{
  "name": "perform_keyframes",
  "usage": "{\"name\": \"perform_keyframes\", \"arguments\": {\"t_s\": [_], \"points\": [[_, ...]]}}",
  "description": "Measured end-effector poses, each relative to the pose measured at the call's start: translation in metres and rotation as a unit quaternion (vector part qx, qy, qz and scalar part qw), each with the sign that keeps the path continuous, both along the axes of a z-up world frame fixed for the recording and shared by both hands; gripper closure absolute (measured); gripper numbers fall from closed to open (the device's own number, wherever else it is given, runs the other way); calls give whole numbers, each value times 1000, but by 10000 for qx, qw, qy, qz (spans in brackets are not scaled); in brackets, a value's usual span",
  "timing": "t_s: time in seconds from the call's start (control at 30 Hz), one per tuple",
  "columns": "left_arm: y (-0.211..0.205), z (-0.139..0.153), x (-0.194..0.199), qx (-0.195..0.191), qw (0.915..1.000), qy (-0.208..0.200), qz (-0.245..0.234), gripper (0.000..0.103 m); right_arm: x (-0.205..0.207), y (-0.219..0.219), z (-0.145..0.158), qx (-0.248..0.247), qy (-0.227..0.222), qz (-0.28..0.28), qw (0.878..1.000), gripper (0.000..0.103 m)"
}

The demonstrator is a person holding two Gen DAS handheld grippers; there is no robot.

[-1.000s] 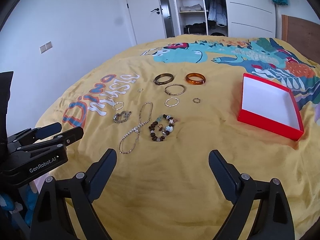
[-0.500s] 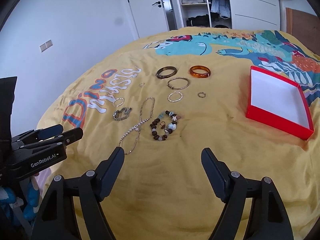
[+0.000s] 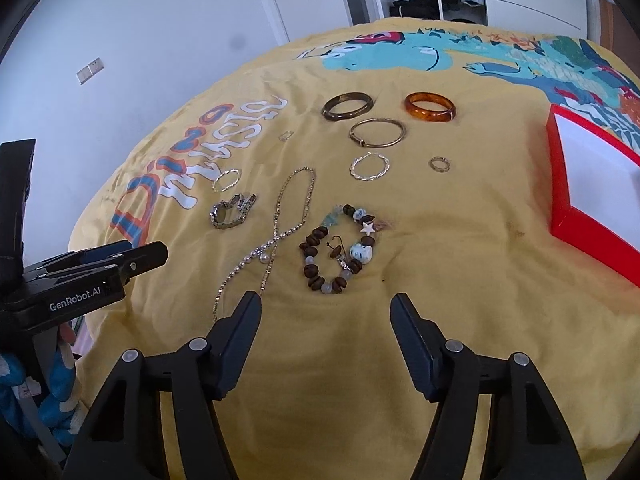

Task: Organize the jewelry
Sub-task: 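Move both tools toward the jewelry laid out on the duvet, then grasp the beaded bracelet with the right tool while the left tool grasps the silver chain necklace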

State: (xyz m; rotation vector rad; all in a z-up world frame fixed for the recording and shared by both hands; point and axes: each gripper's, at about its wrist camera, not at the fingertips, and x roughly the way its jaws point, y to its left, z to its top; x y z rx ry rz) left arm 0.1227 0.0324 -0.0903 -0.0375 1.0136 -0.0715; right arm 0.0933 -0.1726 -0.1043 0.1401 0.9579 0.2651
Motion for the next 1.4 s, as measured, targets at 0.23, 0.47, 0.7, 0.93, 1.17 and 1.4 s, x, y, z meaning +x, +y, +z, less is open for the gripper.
{"name": "perform_keyframes", "arguments": {"t_s": [0.23, 0.47, 0.7, 0.93, 1.17, 1.4], "points": [[-24, -11, 4, -220, 9990, 173, -347, 43, 28, -1, -21, -12, 210, 118, 9997, 46], [-22, -16, 9, -212, 9991, 256, -253, 43, 50, 5, -39, 69, 364, 363, 9987, 50], [-32, -20, 15, -207, 9987, 322, -345, 43, 72, 13, -44, -286, 238, 491, 9981, 74], [-67, -25, 26, -187, 9969, 355, -669, 43, 66, -20, -41, -187, 291, 316, 9989, 84], [-94, -54, 44, 119, 9955, 653, -683, 46, 42, -56, -27, 71, 201, 78, 9997, 85], [-92, -43, 42, 156, 9952, 584, -767, 89, 19, -74, -14, 253, 83, -93, 9996, 85]]}}
